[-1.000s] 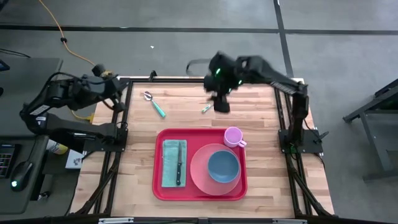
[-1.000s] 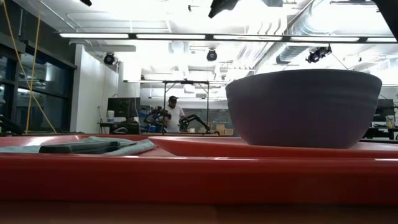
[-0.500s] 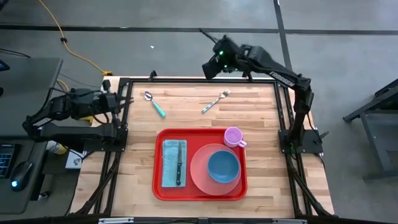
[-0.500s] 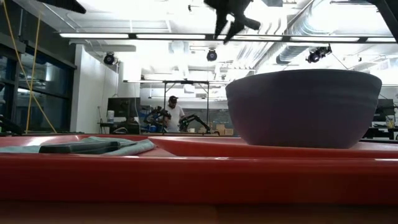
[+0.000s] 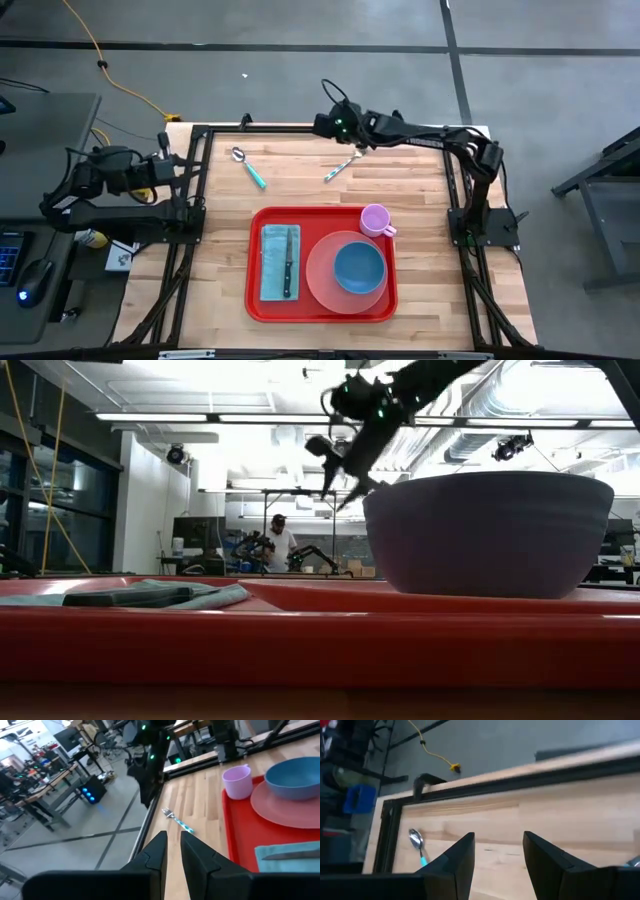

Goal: Set up tray
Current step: Put the blue fork on the blue napkin to the left of the black knife

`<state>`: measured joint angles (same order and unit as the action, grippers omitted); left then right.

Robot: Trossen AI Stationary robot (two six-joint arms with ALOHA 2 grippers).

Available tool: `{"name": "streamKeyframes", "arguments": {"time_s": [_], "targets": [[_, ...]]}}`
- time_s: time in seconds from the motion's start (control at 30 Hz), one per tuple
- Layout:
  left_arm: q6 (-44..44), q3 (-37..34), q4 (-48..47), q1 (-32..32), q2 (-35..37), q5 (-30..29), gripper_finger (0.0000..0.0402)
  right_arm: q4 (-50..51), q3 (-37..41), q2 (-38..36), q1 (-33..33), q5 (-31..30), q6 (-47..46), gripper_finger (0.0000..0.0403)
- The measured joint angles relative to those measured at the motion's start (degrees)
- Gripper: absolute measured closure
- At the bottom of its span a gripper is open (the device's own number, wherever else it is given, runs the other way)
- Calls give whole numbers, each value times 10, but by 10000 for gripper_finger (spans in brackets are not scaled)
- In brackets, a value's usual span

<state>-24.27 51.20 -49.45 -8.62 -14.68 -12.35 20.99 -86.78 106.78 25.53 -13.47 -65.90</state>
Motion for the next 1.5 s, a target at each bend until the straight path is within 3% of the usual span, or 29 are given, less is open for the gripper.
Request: {"name": "streamKeyframes", "arguments": {"time_s": [0.17,0.5,0.73,0.83,1.0,1.1,1.2,1.5], "targets": [[0,0,0,0,-1,15,316,-22,53,0,4,20,-40,259],[1,0,-1,0,-1,29,316,-28,60,0,4,30,-15,259],[1,0,-1,0,-1,49,316,-126,60,0,3,109,170,259],[3,0,-1,0,-1,49,316,-169,60,0,3,131,205,259],[5,0,-1,0,-1,56,316,-172,60,0,1,55,132,259],[5,0,-1,0,-1,56,316,-96,60,0,4,-5,-4,259],[5,0,-1,0,-1,56,316,-7,60,0,4,-33,-77,259],[5,0,-1,0,-1,56,316,51,60,0,-16,-36,-132,257]]}}
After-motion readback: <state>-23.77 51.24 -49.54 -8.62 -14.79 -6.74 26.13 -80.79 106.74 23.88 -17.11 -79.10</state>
